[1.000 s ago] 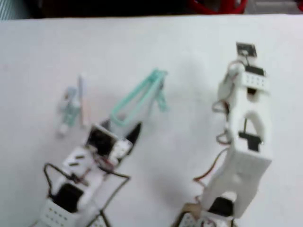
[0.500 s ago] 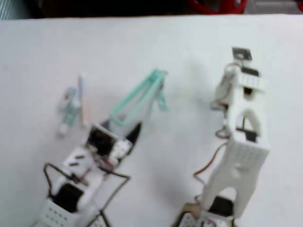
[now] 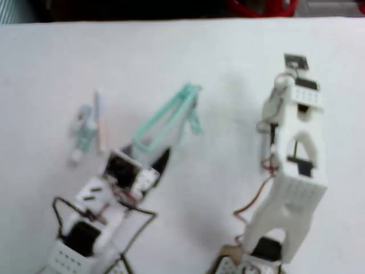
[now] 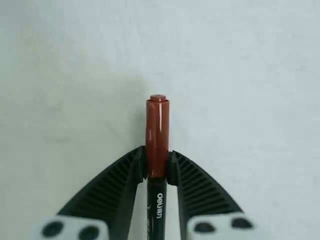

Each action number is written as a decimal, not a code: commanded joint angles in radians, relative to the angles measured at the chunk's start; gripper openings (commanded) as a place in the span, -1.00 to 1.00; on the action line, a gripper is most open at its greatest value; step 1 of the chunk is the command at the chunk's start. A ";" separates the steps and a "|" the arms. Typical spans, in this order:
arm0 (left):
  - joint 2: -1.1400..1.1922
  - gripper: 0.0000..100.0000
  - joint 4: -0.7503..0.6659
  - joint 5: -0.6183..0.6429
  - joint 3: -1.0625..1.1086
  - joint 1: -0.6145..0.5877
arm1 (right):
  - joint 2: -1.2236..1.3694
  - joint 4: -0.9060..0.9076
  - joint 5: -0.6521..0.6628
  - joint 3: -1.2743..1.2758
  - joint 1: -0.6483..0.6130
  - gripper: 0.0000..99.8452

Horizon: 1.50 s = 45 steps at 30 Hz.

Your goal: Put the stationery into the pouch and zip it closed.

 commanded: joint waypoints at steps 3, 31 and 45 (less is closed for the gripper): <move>-0.001 -0.65 0.002 -0.008 -0.046 0.012 | -0.344 0.108 0.008 -0.029 -0.035 -0.96; -0.001 -0.65 0.002 -0.008 -0.046 0.010 | -1.187 -0.226 -0.041 0.058 -0.846 -0.96; -0.001 -0.65 0.000 -0.008 -0.048 0.012 | -1.184 -0.481 -0.169 0.390 -0.883 -0.96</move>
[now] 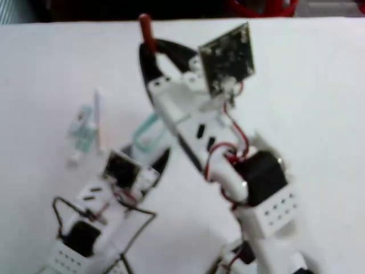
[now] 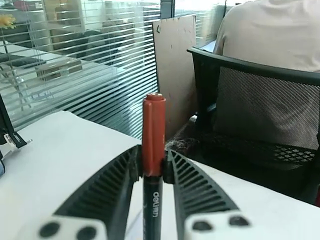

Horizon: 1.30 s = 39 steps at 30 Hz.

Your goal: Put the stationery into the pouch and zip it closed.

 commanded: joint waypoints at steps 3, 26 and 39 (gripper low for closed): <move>-0.001 -0.65 -0.002 -0.008 -0.046 0.010 | -0.077 -0.019 -0.008 0.091 -0.021 -0.96; -0.001 -0.65 -0.002 -0.008 -0.046 0.010 | -0.378 0.252 0.227 0.279 -0.050 -0.52; -0.001 -0.65 -0.002 -0.008 -0.044 0.010 | -0.025 0.196 0.052 0.114 0.211 -0.52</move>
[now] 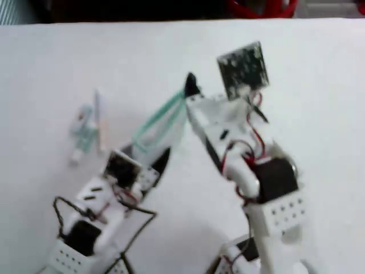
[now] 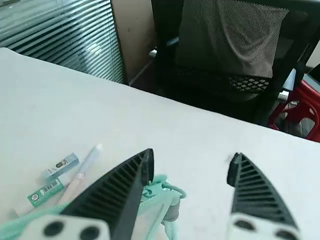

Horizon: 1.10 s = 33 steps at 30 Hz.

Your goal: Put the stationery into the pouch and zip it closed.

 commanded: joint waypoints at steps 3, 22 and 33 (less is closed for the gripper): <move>-0.001 -0.65 -0.002 -0.008 -0.044 0.010 | 0.137 0.143 -0.017 -0.198 -0.008 -0.52; -0.001 -0.65 -0.002 -0.008 -0.044 0.010 | 0.631 0.756 -0.011 -0.810 -0.045 -0.52; -0.001 -0.65 -0.002 -0.008 -0.044 0.010 | 0.593 0.756 0.112 -0.770 -0.087 -0.52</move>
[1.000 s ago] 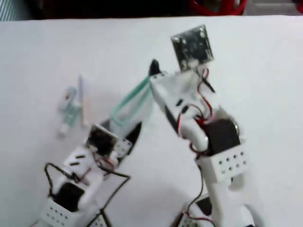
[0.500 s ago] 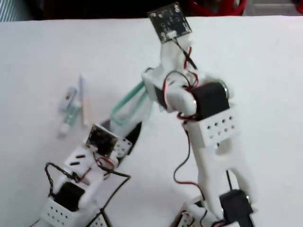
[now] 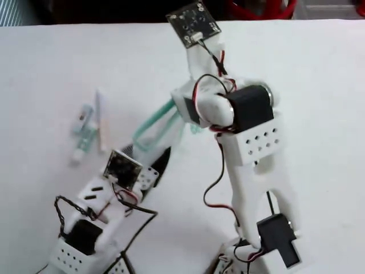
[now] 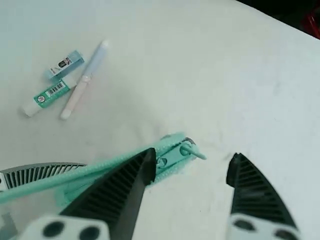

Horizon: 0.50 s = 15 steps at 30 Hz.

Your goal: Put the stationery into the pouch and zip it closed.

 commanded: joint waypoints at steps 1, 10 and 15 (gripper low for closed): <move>-0.002 -0.65 -0.002 -0.008 -0.044 0.010 | 0.005 0.013 0.023 0.032 -0.064 -0.52; -0.004 -0.65 0.014 -0.003 -0.064 0.008 | 0.107 0.013 0.023 0.035 -0.097 -0.52; -0.004 -0.56 0.245 0.006 -0.239 0.008 | 0.107 0.013 0.020 0.035 -0.097 -0.52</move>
